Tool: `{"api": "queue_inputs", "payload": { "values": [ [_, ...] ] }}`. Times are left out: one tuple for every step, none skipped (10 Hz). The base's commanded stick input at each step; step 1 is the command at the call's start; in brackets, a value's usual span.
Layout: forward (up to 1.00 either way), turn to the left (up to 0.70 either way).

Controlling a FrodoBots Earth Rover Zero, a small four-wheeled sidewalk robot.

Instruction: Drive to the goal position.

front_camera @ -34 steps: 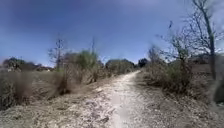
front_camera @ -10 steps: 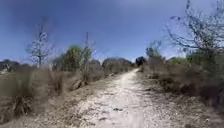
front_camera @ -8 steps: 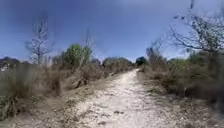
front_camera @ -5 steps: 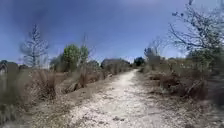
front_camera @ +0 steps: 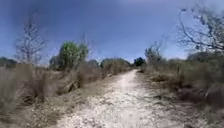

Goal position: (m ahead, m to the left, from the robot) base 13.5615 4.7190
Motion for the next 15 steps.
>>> {"api": "queue_inputs", "payload": {
  "values": [
    [0.5, 0.0],
    [0.5, 0.0],
    [0.5, 0.0],
    [0.5, -0.16],
    [0.5, -0.5],
    [0.5, -0.44],
    [0.5, -0.14],
    [0.5, 0.0],
    [0.5, 0.0],
    [0.5, 0.0],
    [0.5, 0.0],
    [0.5, 0.0],
    [0.5, 0.0],
    [0.5, 0.0],
    [0.5, 0.0]
  ]
}}
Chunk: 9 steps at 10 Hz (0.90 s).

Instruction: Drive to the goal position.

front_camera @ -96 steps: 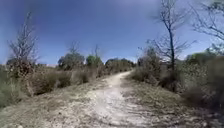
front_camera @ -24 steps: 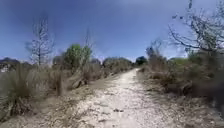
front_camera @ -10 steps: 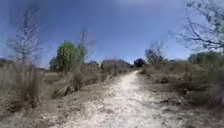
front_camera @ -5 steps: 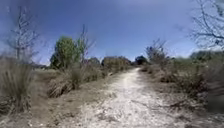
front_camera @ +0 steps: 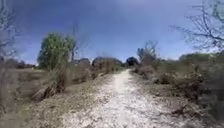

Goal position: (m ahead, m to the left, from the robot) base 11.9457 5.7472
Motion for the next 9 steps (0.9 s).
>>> {"api": "queue_inputs", "payload": {
  "values": [
    [0.5, 0.0],
    [0.5, 0.0],
    [0.5, 0.0],
    [0.5, 0.0],
    [0.5, 0.0],
    [0.5, 0.0],
    [0.5, 0.0],
    [0.5, 0.0],
    [0.5, 0.0]
  ]
}}
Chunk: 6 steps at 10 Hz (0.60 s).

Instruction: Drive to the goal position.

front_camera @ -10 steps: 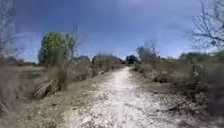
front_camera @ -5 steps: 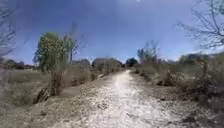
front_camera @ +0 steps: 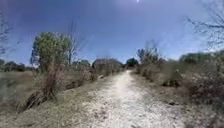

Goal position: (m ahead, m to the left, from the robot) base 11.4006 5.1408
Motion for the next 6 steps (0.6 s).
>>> {"api": "queue_inputs", "payload": {
  "values": [
    [0.5, 0.0],
    [0.5, 0.0],
    [0.5, 0.0],
    [0.5, 0.0],
    [0.5, 0.0],
    [0.5, -0.31]
  ]
}}
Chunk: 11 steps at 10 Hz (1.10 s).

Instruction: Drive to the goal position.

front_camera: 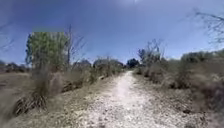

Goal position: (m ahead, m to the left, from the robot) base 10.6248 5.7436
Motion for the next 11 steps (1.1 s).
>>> {"api": "queue_inputs", "payload": {
  "values": [
    [0.5, -0.5],
    [0.5, -0.21],
    [0.5, 0.0],
    [0.5, 0.0],
    [0.5, 0.0],
    [0.5, 0.0],
    [0.5, 0.0],
    [0.5, 0.0],
    [0.5, 0.0],
    [0.5, 0.0],
    [0.5, 0.0]
  ]
}}
